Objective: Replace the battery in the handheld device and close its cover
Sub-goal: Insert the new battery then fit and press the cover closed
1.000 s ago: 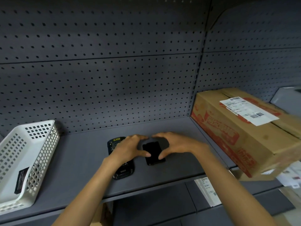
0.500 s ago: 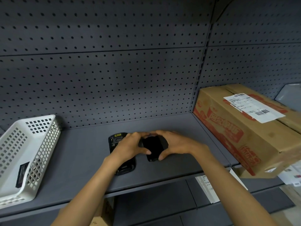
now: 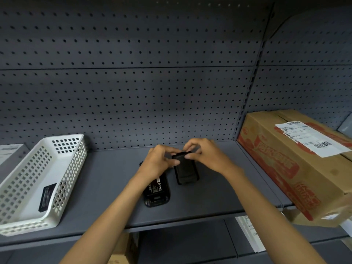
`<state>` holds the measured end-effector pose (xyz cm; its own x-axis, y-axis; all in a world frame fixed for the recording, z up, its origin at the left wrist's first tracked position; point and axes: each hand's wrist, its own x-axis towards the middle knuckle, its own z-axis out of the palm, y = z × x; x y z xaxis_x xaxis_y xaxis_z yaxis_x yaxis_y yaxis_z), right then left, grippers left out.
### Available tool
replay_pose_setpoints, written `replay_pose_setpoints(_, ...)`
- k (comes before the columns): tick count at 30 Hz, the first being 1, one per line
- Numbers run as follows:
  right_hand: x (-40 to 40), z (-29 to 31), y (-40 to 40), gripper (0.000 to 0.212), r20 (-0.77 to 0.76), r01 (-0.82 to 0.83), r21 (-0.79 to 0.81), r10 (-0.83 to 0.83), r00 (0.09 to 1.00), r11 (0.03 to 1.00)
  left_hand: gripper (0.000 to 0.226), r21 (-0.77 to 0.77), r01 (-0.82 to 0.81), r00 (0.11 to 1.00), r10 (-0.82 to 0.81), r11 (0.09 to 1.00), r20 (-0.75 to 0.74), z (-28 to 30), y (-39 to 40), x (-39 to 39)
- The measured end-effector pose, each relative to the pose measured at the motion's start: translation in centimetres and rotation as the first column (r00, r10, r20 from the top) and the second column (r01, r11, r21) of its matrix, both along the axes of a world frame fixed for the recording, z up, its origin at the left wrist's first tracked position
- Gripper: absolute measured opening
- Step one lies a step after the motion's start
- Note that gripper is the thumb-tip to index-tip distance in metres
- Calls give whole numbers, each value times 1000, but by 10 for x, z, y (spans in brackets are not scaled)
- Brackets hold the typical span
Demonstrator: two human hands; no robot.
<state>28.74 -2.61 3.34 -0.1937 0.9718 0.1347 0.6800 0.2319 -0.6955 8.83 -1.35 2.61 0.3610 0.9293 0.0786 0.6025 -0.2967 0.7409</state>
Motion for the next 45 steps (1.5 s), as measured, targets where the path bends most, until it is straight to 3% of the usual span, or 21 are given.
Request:
replay_pose_setpoints(9,-42,19,20,11,-82,-45,79,51,995,996,32,36,-95,992,91,995,93,24,-1,-43)
replay_pose_setpoints(20,-84,3,26,10,-113,-98,28,100,989,995,35,14,-144,989,143,990,45,7,-7,-85)
replay_pose_setpoints(32,-81,-14,15,10,-90,-93,-55,88,992,994,34,-6,-104,995,104,995,1,-4,-17,-86)
replay_pose_setpoints(45,-85,-21,6,11,-177,-81,25,84,981,996,33,-28,-124,992,125,992,32,-5,-21,-88)
